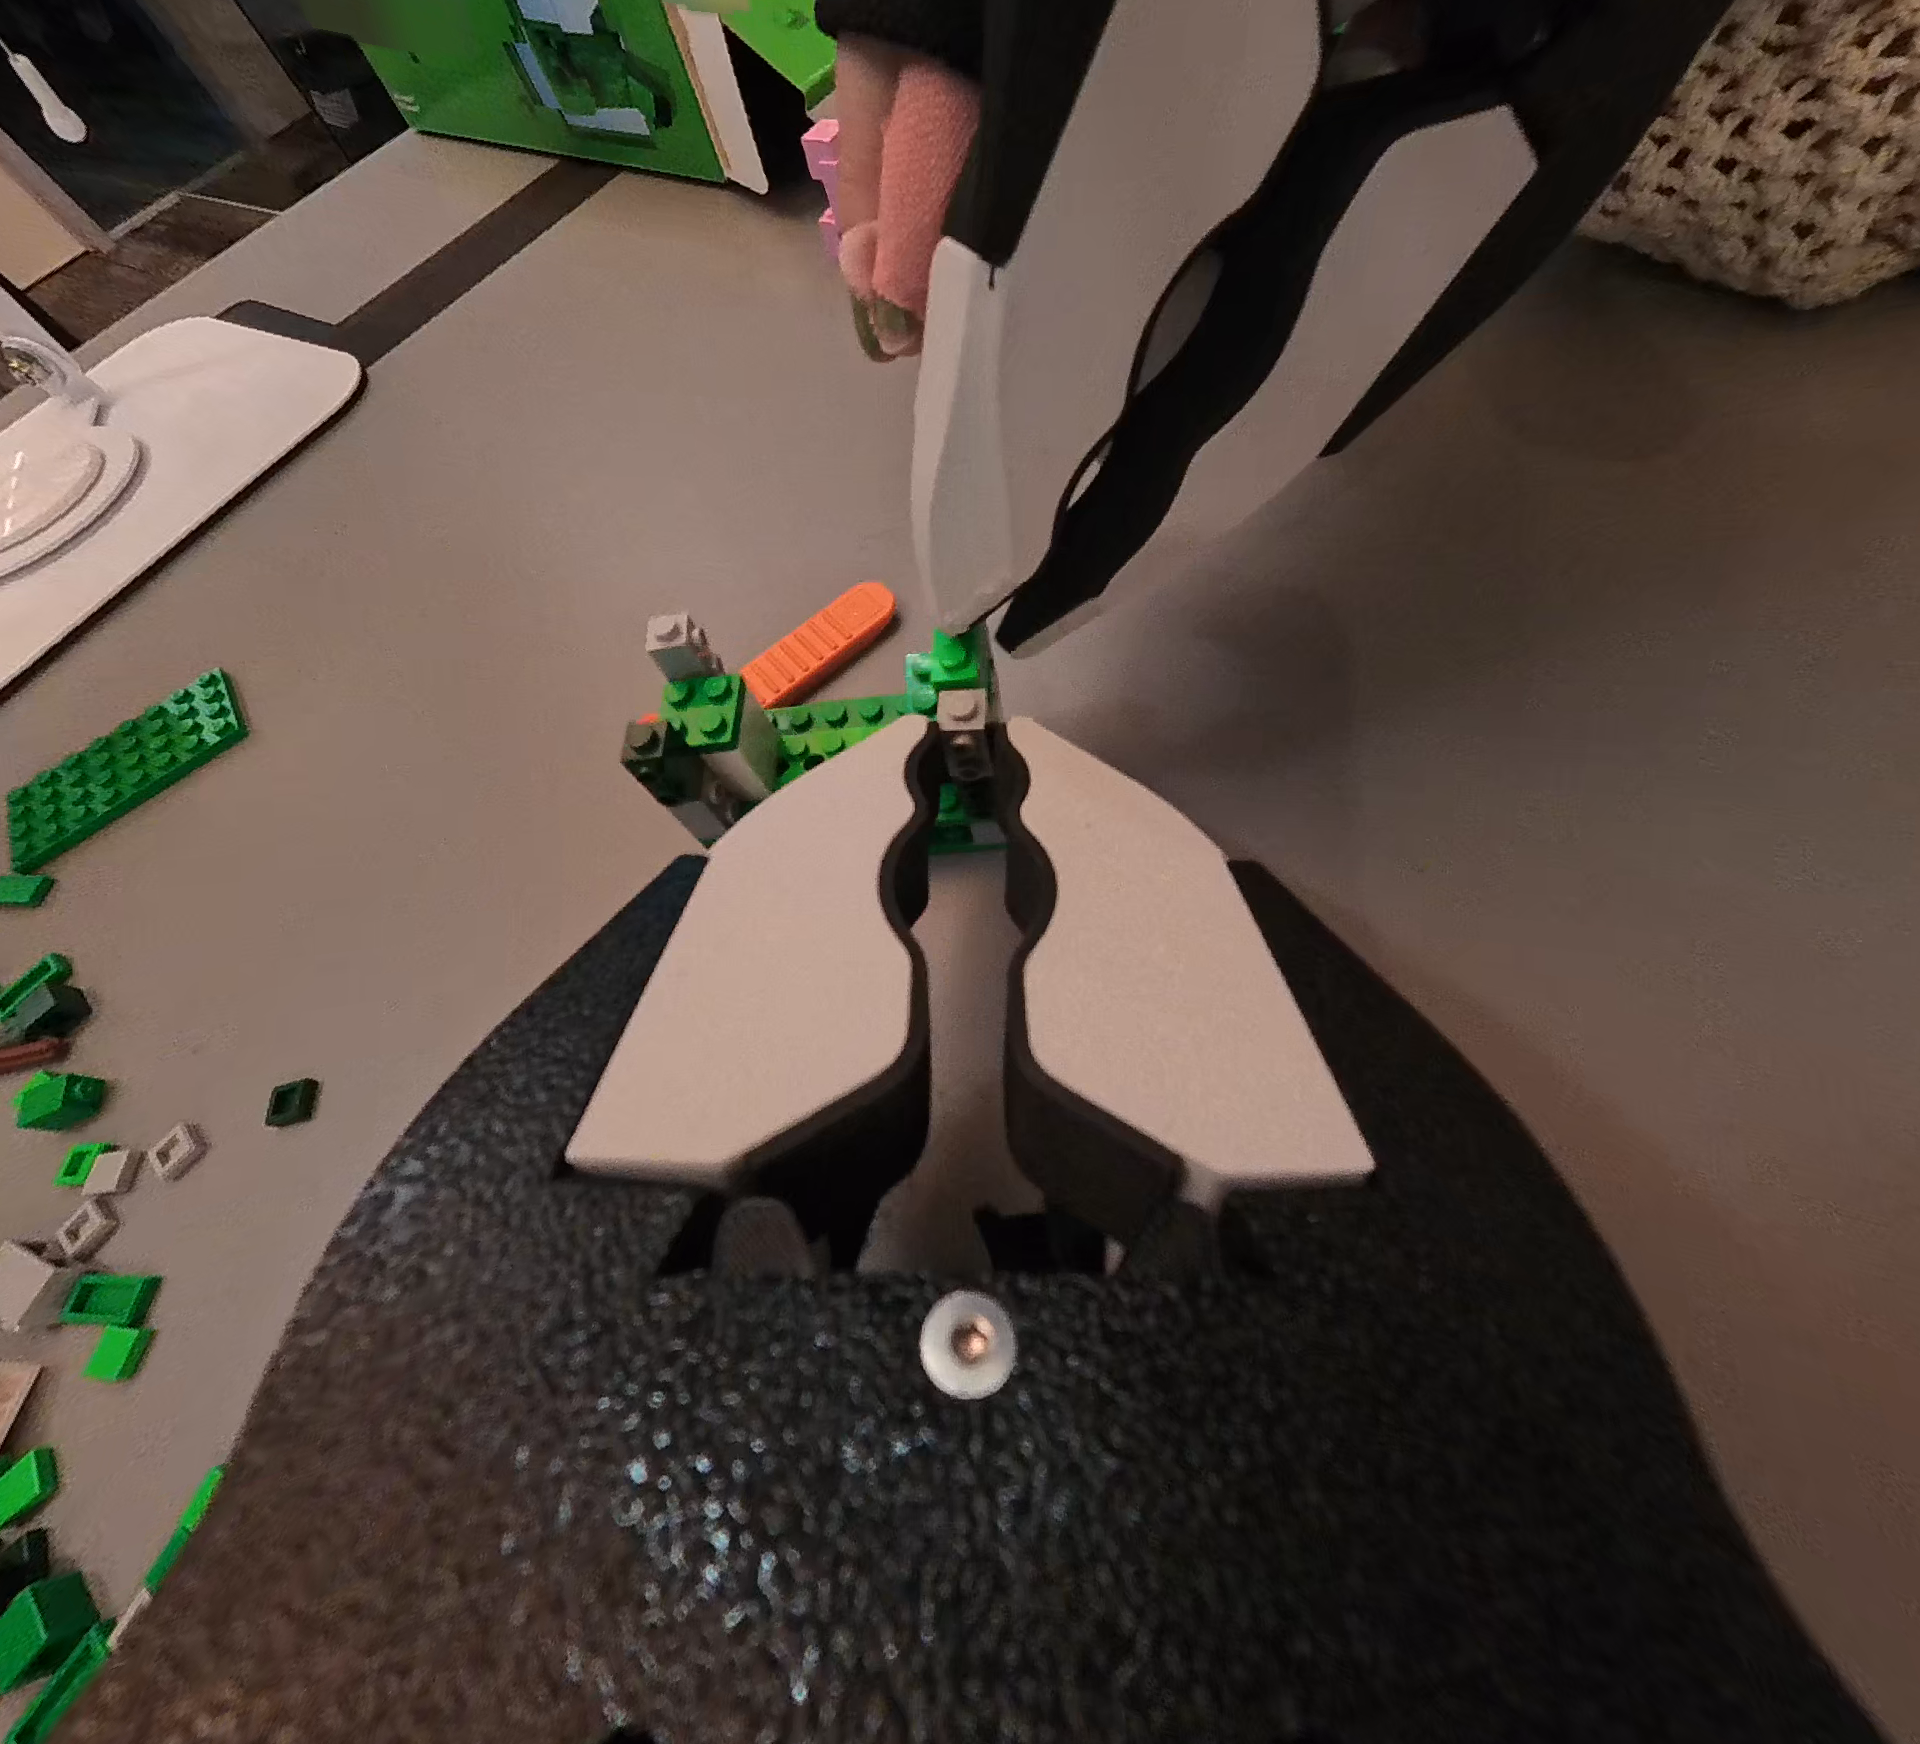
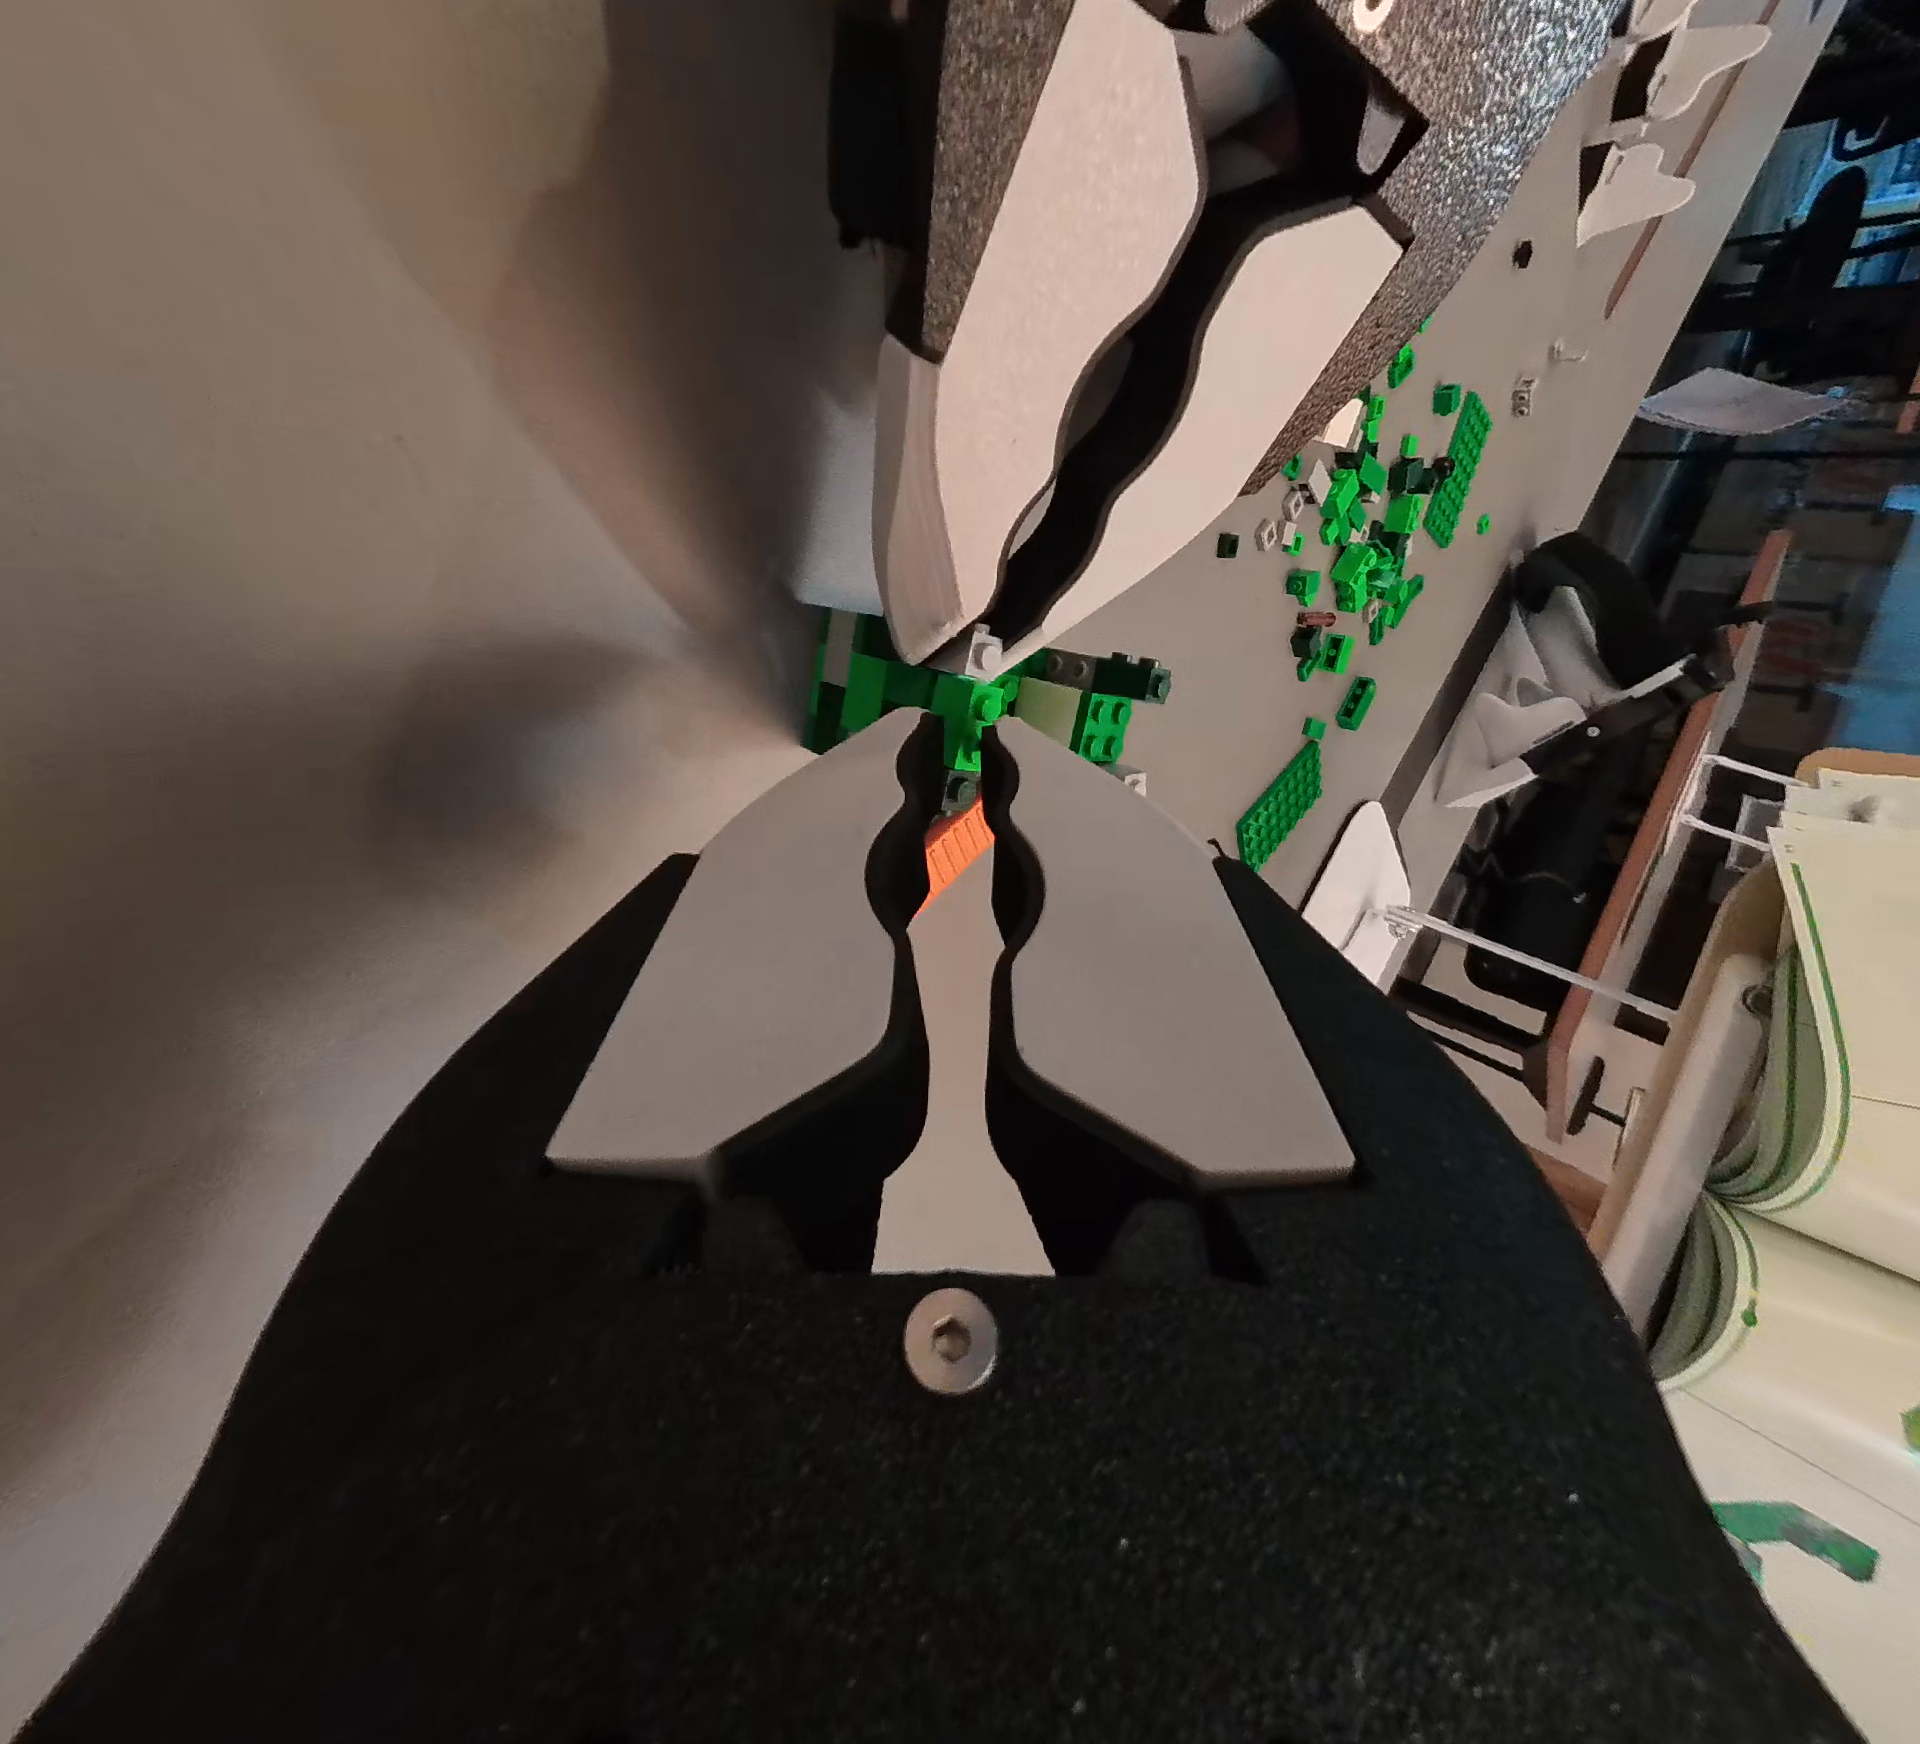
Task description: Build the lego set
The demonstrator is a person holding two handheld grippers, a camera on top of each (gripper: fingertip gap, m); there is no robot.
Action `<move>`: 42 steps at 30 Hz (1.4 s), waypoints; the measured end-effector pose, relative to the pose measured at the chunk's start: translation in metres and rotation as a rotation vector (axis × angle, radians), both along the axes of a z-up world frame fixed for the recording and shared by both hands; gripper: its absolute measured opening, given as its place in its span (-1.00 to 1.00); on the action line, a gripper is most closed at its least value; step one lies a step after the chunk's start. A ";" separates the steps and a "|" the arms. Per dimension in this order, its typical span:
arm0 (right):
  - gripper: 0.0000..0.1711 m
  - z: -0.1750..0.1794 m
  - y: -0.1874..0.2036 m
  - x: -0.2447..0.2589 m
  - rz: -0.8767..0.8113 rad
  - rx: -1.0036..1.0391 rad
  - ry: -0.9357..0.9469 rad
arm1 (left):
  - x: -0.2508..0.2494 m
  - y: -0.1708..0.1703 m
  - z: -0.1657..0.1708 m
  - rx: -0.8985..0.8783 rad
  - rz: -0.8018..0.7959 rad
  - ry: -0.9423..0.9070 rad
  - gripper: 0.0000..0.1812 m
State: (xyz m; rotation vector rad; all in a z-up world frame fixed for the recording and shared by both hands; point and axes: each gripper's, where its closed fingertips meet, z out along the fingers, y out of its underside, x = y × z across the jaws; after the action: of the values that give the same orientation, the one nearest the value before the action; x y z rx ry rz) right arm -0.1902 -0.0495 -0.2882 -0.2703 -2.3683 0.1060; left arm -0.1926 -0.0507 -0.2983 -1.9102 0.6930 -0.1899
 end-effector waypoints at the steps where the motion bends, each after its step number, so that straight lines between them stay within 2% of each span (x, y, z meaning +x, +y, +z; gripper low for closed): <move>1: -0.93 0.000 0.000 0.000 0.002 -0.004 -0.002 | 0.000 0.000 0.000 0.001 0.000 0.001 -0.90; 10: -0.93 -0.001 -0.002 0.001 0.009 -0.020 -0.004 | -0.001 -0.008 0.001 0.046 -0.036 0.087 -0.82; 15: -0.93 -0.001 -0.001 0.001 0.008 -0.027 -0.004 | -0.017 -0.013 -0.001 0.126 -0.047 0.323 -0.68; 17: -0.93 -0.001 -0.001 0.001 0.010 -0.026 -0.002 | -0.023 -0.014 0.000 0.128 -0.036 0.356 -0.63; 20: -0.93 -0.001 -0.001 0.001 0.016 -0.029 0.001 | -0.035 -0.012 0.003 0.119 -0.040 0.339 -0.45; 22: -0.93 -0.001 -0.001 0.001 0.020 -0.038 0.001 | -0.040 -0.009 0.005 0.089 -0.076 0.261 -0.33; 26: -0.94 -0.001 -0.001 0.002 0.033 -0.044 0.005 | -0.040 0.000 -0.007 -0.032 -0.202 0.153 -0.06; 29: -0.94 -0.001 -0.001 0.002 0.043 -0.048 0.009 | -0.036 0.007 -0.016 -0.082 -0.335 0.139 0.03; 33: -0.95 -0.001 -0.002 0.002 0.057 -0.065 0.013 | -0.026 0.014 -0.017 -0.136 -0.499 0.077 0.05; 37: -0.95 -0.001 -0.001 0.003 0.065 -0.087 0.014 | -0.021 0.010 -0.022 -0.203 -0.638 0.056 -0.09; 42: -0.97 0.000 -0.003 0.004 0.089 -0.109 0.021 | -0.022 0.010 -0.024 -0.215 -0.708 0.070 -0.23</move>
State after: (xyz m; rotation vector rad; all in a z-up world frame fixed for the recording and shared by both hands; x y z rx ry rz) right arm -0.1858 -0.0523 -0.2881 -0.2148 -2.3574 0.2791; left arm -0.2146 -0.0409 -0.3222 -1.8007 1.4268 -0.6635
